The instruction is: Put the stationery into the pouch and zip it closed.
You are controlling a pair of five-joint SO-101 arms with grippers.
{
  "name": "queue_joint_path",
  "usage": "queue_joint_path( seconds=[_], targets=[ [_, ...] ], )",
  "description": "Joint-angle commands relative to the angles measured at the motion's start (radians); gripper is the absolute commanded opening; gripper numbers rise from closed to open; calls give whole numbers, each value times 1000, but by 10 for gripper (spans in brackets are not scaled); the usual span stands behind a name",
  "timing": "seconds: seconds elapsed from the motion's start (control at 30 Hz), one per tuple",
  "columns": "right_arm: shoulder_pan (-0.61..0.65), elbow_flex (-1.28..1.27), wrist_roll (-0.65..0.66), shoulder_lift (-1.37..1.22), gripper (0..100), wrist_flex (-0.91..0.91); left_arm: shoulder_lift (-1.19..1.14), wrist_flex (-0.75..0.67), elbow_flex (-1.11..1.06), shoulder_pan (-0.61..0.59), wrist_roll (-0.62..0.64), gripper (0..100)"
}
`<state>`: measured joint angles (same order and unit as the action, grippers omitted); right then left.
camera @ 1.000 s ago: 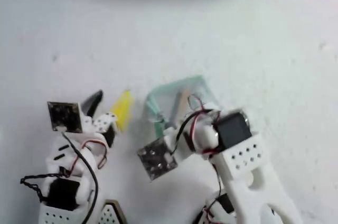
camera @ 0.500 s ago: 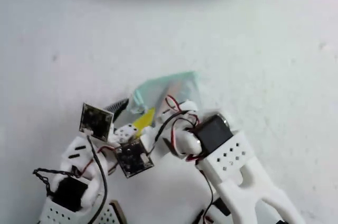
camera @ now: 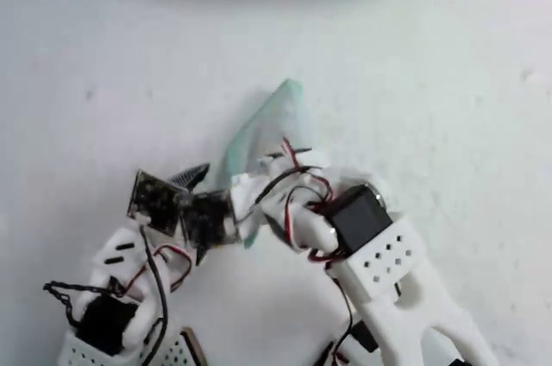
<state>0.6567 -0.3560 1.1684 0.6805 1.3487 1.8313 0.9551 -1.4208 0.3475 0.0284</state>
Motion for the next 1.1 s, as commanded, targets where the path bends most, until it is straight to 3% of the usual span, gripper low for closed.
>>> queue_joint_path(
  seconds=[0.0, 0.43, 0.7, 1.07],
  targets=[
    [-73, 87, -130, 10, 18, -160, -8, 66, 64, 42, -9, 259],
    [-119, -34, -379, 10, 18, -349, -7, 60, 69, 31, -9, 256],
    [-133, -32, -442, 12, 18, -349, -7, -18, 71, -166, 94, 260],
    [-134, -38, -517, 19, 18, -366, -7, -17, 204, -369, 98, 257]
  ],
)
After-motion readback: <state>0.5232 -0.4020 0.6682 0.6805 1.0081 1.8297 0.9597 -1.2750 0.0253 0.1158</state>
